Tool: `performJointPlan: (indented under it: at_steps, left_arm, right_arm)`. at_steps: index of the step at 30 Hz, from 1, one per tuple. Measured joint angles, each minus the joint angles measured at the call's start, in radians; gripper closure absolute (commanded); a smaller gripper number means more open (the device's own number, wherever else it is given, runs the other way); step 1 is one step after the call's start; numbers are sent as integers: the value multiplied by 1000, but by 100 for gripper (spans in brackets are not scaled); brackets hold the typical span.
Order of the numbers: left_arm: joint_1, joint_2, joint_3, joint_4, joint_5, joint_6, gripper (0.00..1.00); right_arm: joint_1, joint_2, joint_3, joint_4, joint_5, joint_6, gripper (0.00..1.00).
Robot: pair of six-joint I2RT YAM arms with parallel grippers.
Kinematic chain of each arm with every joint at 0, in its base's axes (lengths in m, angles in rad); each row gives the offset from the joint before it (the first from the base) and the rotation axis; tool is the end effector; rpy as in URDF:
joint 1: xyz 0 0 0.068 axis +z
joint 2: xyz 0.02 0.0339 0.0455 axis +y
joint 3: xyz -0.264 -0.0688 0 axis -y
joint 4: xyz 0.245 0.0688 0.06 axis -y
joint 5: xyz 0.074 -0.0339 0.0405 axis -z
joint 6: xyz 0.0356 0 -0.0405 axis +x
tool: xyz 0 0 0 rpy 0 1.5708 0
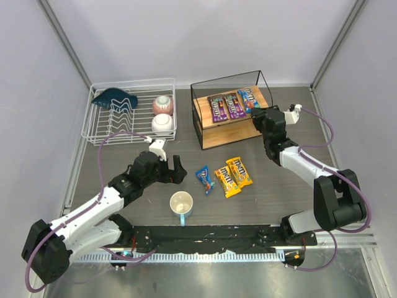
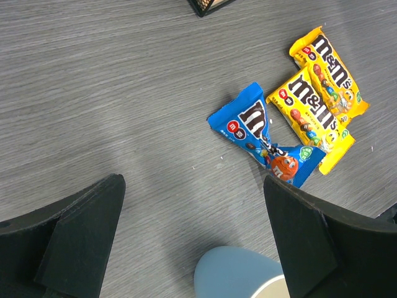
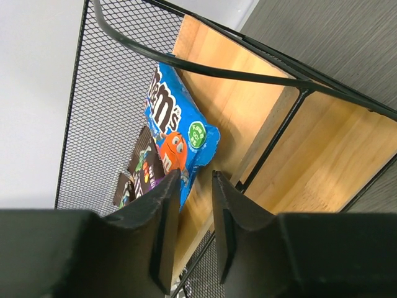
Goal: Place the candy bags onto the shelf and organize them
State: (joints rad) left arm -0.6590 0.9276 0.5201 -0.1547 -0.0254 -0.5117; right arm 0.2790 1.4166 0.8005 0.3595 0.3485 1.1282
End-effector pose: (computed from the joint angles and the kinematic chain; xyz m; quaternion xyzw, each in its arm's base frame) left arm 0.1611 -0.1237 0.2243 0.0583 0.8735 -0.2577 0.4089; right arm 0.3091 0.0759 0.2545 0.4177 0.6669 0.2845 0.5475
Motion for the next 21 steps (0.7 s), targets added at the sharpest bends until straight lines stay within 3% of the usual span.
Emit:
performJointPlan:
  at_steps: [21]
  left_arm:
    - [0,0,0,0,0,0,0]
  right_arm:
    - [0,-87,-19,-6,-3,0,55]
